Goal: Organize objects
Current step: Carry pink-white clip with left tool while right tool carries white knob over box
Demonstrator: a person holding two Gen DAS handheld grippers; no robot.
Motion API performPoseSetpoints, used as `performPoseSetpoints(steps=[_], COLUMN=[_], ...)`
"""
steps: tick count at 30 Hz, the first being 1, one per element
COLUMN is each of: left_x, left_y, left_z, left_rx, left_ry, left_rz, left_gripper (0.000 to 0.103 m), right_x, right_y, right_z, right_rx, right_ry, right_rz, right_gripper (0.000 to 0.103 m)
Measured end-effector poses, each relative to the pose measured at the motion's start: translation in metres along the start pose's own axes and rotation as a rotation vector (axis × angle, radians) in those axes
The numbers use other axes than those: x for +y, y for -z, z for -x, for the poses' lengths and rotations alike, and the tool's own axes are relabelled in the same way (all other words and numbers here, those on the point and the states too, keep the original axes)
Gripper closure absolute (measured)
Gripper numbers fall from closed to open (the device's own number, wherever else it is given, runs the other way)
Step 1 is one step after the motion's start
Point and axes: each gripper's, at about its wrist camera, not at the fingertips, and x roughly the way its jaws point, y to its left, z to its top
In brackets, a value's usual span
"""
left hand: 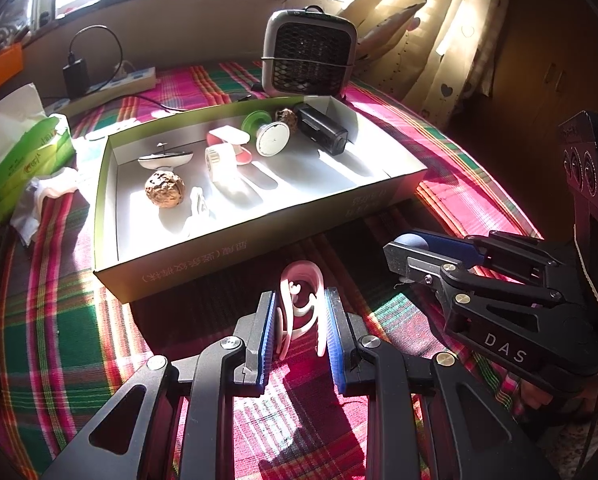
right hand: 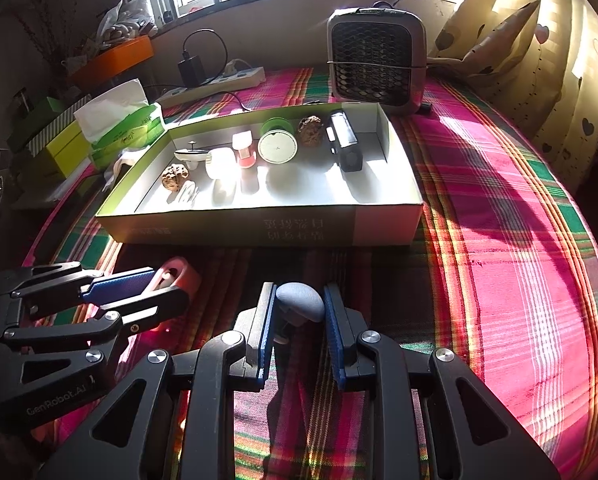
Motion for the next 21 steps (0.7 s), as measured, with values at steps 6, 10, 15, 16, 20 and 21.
performPoseSetpoints(steps=[6,10,15,16,20,21], left_x=[-0.004,-0.007,-0.009,-0.010,-0.009,-0.008], left_y=[-0.004,-0.007,-0.013,-0.015,-0.023,-0.025], left_z=[0.008,0.013,0.018,0.019,0.023,0.023], left_rx=[-0.017,-0.028,-0.040,-0.044,-0.061,-0.063], left_ry=[-0.001,0.000,0.000,-0.004,-0.011,-0.011], left_rz=[-0.014,-0.020,-0.026,-0.028,-0.030,-0.030], left_gripper=[0.082,0.082,0.082,0.082,0.082,0.082], right_x=[-0.002,-0.003,-0.003,-0.003,-0.005,-0.005], right_y=[-0.003,-0.006,-0.011,-0.013,-0.022,-0.024], right_z=[0.007,0.011,0.017,0.018,0.021,0.021], right_rx=[-0.018,-0.030,-0.050,-0.055,-0.074,-0.077], right_ry=[-0.009,-0.016,-0.026,-0.027,-0.027,-0.027], right_rz=[-0.002,-0.004,0.000,0.002,0.013,0.014], right_gripper=[0.079,0.079,0.079,0.079,0.079,0.079])
